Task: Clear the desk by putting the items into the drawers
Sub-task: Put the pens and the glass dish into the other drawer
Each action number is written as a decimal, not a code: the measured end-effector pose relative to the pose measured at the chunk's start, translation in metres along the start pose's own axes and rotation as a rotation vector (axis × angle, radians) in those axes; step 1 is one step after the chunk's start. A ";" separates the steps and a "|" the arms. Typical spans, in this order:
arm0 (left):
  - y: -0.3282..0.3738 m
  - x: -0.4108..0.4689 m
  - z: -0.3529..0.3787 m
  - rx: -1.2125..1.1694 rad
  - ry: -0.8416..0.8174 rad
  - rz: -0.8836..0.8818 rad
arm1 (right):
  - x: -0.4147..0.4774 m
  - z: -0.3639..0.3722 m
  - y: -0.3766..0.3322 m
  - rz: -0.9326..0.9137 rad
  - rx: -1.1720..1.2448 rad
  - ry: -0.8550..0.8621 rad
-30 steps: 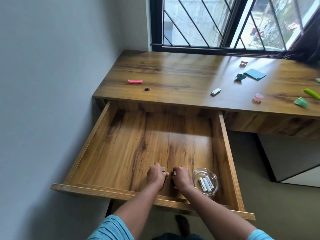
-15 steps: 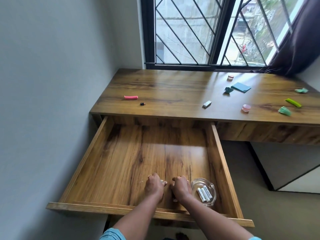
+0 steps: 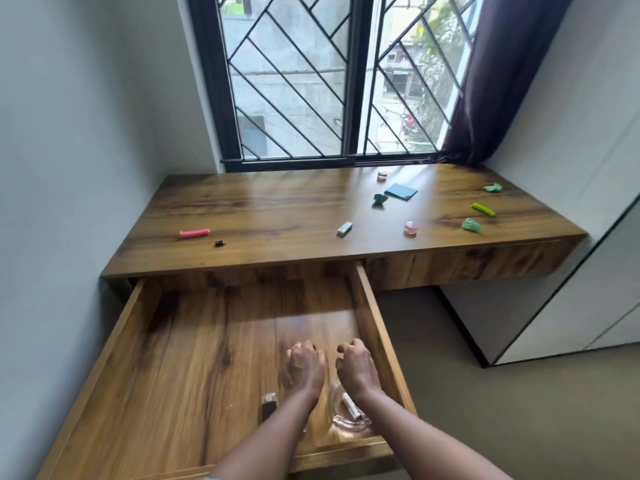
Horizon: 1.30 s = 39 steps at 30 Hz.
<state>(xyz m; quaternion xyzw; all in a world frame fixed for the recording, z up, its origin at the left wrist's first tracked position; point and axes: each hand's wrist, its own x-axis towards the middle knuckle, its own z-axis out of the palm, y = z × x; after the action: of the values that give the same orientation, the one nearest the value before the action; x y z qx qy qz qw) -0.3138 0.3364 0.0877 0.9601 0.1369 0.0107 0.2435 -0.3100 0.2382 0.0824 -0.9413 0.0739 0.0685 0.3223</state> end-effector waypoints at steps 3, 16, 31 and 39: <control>0.041 0.003 0.010 -0.012 0.007 0.031 | 0.013 -0.025 0.013 0.000 -0.049 0.041; 0.182 0.022 0.061 -0.047 0.114 -0.046 | 0.105 -0.131 0.095 -0.082 -0.086 0.053; 0.002 0.177 -0.066 0.052 0.338 -0.281 | 0.223 -0.083 -0.055 -0.151 0.038 0.019; -0.102 0.290 -0.104 0.086 0.256 -0.229 | 0.305 -0.043 -0.102 0.022 -0.037 0.117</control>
<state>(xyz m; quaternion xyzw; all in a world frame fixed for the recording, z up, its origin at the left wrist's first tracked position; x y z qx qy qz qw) -0.0705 0.5484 0.1178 0.9386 0.2755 0.0993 0.1825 0.0109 0.2621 0.1231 -0.9486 0.1018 0.0185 0.2991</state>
